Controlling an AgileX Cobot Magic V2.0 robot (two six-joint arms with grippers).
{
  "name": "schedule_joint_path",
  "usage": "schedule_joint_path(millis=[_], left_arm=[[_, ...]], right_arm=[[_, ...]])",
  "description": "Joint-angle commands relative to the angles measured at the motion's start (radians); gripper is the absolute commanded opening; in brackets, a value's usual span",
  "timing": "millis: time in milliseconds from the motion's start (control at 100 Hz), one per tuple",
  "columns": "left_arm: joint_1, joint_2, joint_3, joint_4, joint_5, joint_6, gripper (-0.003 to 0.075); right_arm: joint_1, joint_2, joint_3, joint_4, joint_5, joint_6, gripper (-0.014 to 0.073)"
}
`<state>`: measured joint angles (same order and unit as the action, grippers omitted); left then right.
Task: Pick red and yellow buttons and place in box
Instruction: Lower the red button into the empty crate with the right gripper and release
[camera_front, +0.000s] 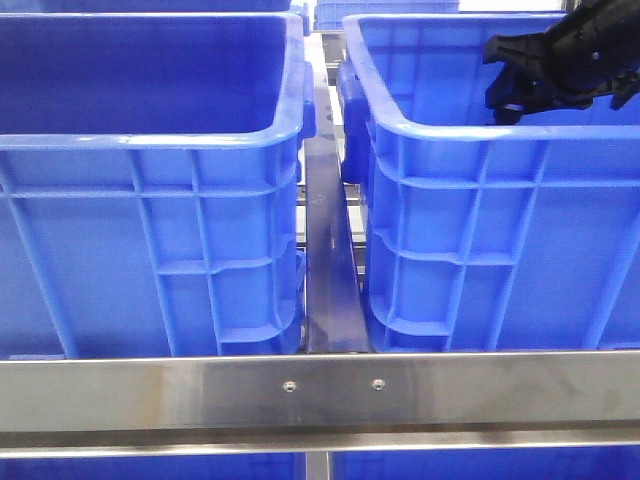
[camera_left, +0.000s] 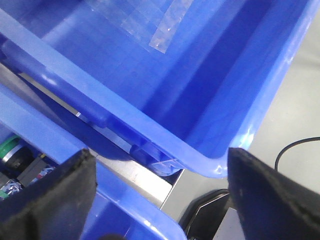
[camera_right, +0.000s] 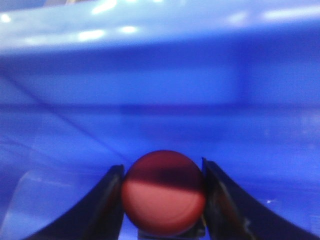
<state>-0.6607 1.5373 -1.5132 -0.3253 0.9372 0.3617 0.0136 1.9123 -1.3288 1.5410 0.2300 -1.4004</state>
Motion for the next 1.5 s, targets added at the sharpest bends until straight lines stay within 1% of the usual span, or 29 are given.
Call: schedule_joint_path(millis=[0, 400, 470, 590, 650, 1180, 1490], left_arm=[[-0.005, -0.039, -0.038, -0.031, -0.049, -0.001, 0.0512], [-0.005, -0.039, -0.038, -0.031, -0.064, -0.001, 0.0512], [-0.005, -0.039, -0.038, -0.031, -0.064, -0.001, 0.0512], [-0.005, -0.039, -0.038, -0.031, -0.064, -0.001, 0.0512], [-0.005, -0.039, -0.038, -0.031, -0.064, -0.001, 0.0512], [-0.003, -0.039, -0.038, -0.027, -0.065, -0.001, 0.0512], [-0.003, -0.039, -0.038, -0.024, -0.065, -0.001, 0.0512]], right_arm=[[-0.002, -0.052, -0.036, 0.028, -0.001, -0.034, 0.0244], [0.004, -0.011, -0.036, 0.028, 0.014, -0.035, 0.0254], [0.004, -0.011, -0.036, 0.028, 0.015, -0.035, 0.0297], [0.004, -0.011, -0.036, 0.028, 0.026, -0.035, 0.0423], [0.004, -0.012, -0.036, 0.028, 0.034, -0.035, 0.0451], [-0.001, -0.089, -0.035, 0.028, 0.026, -0.035, 0.0454], [-0.001, -0.197, -0.008, 0.018, 0.027, -0.035, 0.0454]])
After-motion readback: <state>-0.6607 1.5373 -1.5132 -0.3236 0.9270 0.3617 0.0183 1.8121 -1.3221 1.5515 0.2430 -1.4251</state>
